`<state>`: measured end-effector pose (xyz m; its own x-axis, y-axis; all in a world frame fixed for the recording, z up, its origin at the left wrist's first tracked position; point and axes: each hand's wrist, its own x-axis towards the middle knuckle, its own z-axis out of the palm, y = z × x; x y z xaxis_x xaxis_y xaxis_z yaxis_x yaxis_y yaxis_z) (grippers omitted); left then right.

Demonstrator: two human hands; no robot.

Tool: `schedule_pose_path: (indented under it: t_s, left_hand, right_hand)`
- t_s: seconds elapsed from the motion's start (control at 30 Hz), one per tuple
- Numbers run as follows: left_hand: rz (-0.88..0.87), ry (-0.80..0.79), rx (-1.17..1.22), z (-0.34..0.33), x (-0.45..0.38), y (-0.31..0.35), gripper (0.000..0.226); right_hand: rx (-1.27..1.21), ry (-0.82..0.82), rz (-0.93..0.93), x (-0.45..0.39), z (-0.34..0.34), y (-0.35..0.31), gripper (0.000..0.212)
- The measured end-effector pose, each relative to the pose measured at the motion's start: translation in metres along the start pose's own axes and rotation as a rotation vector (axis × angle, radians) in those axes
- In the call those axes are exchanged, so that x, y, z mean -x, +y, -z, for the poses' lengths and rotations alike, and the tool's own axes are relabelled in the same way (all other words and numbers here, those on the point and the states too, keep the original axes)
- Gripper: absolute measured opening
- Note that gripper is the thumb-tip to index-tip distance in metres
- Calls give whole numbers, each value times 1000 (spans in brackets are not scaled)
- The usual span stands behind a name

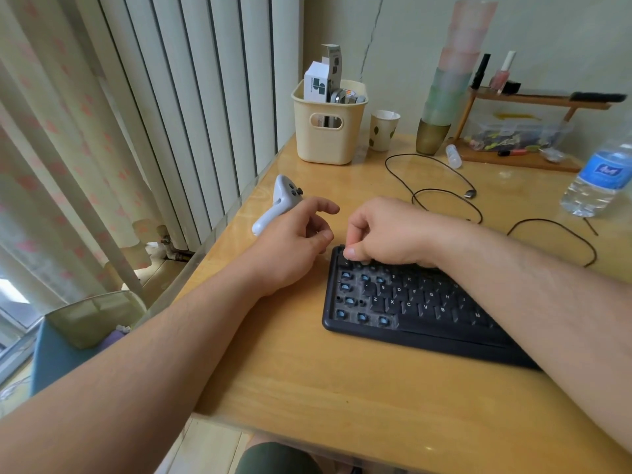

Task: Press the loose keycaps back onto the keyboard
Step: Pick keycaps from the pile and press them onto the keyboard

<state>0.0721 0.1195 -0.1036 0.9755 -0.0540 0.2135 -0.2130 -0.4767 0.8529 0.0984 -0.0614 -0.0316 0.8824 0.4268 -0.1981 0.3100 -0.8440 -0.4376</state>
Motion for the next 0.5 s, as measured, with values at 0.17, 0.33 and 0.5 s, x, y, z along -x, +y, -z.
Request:
schedule_pose_path:
  t_s: [0.17, 0.33, 0.5]
  left_hand:
    - [10, -1, 21, 0, 0, 0, 31]
    - [8, -2, 8, 0, -1, 0, 31]
    - [-7, -8, -12, 1, 0, 0, 30]
  right_hand:
    - [-81, -34, -20, -3, 1, 0, 15]
    - [199, 34, 36, -4, -6, -8, 18]
    - [283, 42, 247, 5, -1, -2, 11]
